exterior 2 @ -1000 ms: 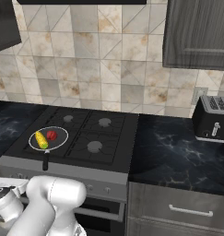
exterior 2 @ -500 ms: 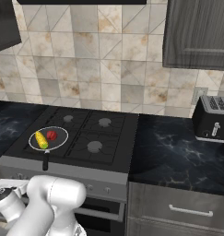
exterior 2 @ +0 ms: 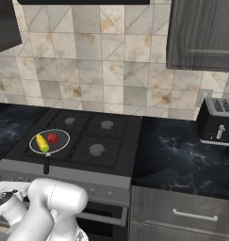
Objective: Put the bell pepper and corn in the pan. Then turn on the front left burner and set the heat to medium.
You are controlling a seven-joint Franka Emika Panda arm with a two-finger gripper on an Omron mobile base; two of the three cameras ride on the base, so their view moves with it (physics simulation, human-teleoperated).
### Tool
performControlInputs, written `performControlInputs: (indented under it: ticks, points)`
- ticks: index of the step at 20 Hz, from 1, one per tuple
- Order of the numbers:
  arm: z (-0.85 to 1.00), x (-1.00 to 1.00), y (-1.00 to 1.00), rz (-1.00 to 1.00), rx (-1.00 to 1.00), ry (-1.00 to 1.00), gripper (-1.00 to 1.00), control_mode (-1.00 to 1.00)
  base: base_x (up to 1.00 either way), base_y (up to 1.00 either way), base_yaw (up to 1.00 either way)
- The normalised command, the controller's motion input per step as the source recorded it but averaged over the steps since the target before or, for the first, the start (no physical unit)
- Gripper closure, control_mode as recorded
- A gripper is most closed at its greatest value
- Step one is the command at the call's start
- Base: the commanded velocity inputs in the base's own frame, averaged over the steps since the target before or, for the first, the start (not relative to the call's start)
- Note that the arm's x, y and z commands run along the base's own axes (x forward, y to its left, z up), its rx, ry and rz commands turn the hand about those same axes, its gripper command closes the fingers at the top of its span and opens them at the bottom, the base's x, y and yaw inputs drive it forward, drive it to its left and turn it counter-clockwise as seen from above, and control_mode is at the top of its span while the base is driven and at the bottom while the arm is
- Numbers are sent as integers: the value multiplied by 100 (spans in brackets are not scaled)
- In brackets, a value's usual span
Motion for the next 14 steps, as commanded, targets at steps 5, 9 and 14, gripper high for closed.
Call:
performControlInputs:
  ticks: [5,9,14]
  points:
    - [-9,23,0,0,0,0,-100,-100,0,0,0]
    - [-20,1,4,0,0,0,-100,-100,0,0,0]
    - [-21,0,17,0,0,-2,-100,-100,0,0,0]
